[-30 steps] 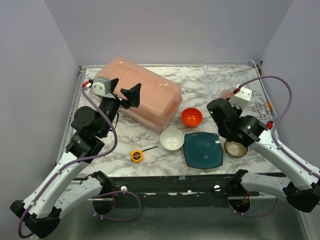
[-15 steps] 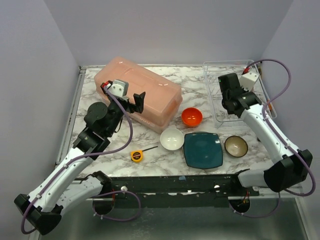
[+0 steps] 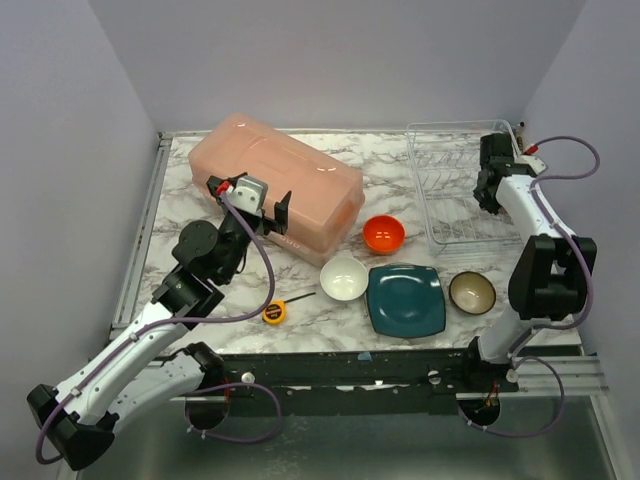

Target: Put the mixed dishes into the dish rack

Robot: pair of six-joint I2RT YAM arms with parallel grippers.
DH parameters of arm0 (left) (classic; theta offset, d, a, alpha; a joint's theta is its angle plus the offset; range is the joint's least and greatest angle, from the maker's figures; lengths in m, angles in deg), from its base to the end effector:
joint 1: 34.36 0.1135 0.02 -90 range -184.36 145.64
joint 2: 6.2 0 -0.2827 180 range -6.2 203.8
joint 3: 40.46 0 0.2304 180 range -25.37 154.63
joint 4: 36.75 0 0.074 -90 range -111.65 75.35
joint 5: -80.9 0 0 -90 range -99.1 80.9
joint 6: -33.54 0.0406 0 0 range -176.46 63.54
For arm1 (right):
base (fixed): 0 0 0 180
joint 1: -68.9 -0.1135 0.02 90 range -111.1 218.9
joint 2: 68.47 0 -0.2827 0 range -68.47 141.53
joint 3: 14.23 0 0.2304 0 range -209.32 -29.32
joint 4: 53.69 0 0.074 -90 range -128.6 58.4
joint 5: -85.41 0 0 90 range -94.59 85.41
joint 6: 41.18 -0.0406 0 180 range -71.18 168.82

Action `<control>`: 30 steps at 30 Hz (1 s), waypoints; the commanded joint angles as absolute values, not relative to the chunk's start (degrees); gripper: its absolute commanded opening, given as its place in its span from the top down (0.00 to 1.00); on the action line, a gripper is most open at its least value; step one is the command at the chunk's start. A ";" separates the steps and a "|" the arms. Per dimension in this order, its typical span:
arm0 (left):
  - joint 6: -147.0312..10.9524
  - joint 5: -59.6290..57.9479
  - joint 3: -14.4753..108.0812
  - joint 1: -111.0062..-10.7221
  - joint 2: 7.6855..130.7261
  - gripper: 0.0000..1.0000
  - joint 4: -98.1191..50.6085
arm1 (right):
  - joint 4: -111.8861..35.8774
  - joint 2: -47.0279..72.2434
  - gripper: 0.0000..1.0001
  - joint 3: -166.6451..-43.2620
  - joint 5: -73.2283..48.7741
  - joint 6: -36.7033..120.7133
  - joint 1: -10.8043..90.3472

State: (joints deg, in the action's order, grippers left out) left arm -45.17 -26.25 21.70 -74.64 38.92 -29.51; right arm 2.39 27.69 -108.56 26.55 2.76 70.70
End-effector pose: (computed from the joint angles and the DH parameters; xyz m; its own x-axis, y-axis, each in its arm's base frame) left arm 0.1237 -0.0891 0.4005 0.2049 0.0716 -0.9762 0.3630 0.9206 0.1437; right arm 0.3376 -0.0316 0.2951 -0.3705 0.6283 -0.6841 0.8189 0.5685 0.0785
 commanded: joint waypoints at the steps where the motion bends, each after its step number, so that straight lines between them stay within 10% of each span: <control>1: -42.30 -28.09 21.43 -74.67 39.98 0.07 -31.89 | -2.88 31.67 0.99 -111.70 23.79 -1.17 73.80; 30: -44.95 -24.48 22.12 -69.88 43.35 0.07 -31.67 | -4.49 48.06 0.99 -123.75 23.94 -4.18 77.75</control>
